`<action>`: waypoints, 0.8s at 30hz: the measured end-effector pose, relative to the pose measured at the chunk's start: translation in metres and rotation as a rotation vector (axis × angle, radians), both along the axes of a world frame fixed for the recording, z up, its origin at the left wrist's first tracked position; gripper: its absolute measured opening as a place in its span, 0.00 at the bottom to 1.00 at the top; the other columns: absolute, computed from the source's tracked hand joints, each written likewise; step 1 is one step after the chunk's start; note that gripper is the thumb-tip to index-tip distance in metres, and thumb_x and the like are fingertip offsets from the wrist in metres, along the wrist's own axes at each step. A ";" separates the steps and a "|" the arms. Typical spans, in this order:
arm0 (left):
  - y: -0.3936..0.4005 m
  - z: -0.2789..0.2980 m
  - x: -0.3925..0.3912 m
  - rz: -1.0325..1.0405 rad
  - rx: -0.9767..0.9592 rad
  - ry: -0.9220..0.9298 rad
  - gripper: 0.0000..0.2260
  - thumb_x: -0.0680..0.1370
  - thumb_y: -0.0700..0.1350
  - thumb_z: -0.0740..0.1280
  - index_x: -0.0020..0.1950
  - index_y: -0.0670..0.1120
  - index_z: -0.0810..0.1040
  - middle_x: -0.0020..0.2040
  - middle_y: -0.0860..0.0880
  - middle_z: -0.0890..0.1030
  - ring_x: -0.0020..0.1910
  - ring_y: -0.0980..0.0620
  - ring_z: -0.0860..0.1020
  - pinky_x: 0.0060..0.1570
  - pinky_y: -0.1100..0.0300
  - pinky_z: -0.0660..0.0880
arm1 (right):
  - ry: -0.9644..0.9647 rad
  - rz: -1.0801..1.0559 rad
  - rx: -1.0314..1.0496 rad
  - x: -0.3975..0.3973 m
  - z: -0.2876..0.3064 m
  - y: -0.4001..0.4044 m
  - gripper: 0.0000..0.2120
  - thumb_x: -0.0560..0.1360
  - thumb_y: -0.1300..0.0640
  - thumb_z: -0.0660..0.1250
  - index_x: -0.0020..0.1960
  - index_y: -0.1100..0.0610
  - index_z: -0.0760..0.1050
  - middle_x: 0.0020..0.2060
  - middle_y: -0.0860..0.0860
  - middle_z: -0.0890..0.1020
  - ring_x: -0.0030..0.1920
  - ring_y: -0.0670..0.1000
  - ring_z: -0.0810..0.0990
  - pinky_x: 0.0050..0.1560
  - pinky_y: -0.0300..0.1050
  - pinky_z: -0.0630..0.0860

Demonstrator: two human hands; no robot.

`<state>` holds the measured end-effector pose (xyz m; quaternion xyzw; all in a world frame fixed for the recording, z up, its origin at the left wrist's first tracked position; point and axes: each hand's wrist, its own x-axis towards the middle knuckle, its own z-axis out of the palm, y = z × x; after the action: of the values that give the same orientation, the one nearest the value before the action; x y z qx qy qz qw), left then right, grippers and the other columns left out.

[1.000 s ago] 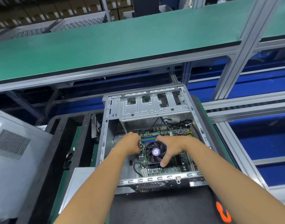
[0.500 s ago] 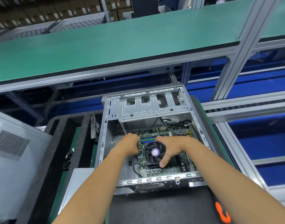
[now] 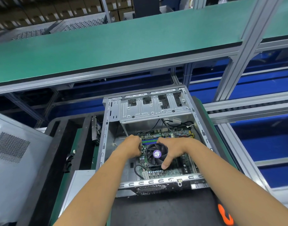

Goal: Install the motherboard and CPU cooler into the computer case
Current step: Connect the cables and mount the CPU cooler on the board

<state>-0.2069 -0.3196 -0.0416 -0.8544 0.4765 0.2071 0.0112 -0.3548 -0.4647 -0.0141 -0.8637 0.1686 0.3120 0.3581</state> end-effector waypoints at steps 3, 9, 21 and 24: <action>0.000 0.001 -0.001 0.010 -0.004 0.012 0.14 0.69 0.37 0.67 0.27 0.47 0.66 0.27 0.50 0.68 0.26 0.52 0.67 0.25 0.62 0.62 | 0.002 -0.004 0.007 0.000 0.000 0.000 0.48 0.64 0.46 0.80 0.74 0.51 0.55 0.72 0.52 0.67 0.67 0.56 0.70 0.66 0.54 0.69; 0.001 0.002 -0.002 0.018 -0.023 0.036 0.15 0.69 0.36 0.66 0.26 0.48 0.66 0.27 0.52 0.68 0.27 0.52 0.67 0.27 0.63 0.63 | -0.001 -0.006 0.007 0.001 0.000 0.000 0.47 0.64 0.46 0.80 0.73 0.51 0.56 0.70 0.52 0.68 0.64 0.55 0.71 0.63 0.52 0.70; 0.003 0.009 0.005 0.127 -0.036 0.110 0.11 0.71 0.45 0.69 0.39 0.37 0.78 0.33 0.43 0.75 0.31 0.46 0.71 0.32 0.57 0.68 | -0.003 -0.006 0.026 0.000 -0.001 -0.001 0.48 0.64 0.46 0.80 0.73 0.51 0.55 0.70 0.51 0.67 0.60 0.52 0.70 0.59 0.49 0.69; 0.001 0.012 0.003 0.140 -0.086 0.144 0.11 0.69 0.42 0.69 0.30 0.40 0.71 0.27 0.46 0.65 0.27 0.50 0.61 0.27 0.59 0.57 | -0.003 -0.007 0.021 0.000 -0.001 -0.001 0.47 0.63 0.45 0.80 0.73 0.51 0.56 0.69 0.51 0.68 0.61 0.54 0.71 0.60 0.51 0.70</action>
<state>-0.2042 -0.3189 -0.0296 -0.8682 0.4235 0.2478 -0.0742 -0.3547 -0.4656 -0.0153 -0.8597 0.1679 0.3112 0.3686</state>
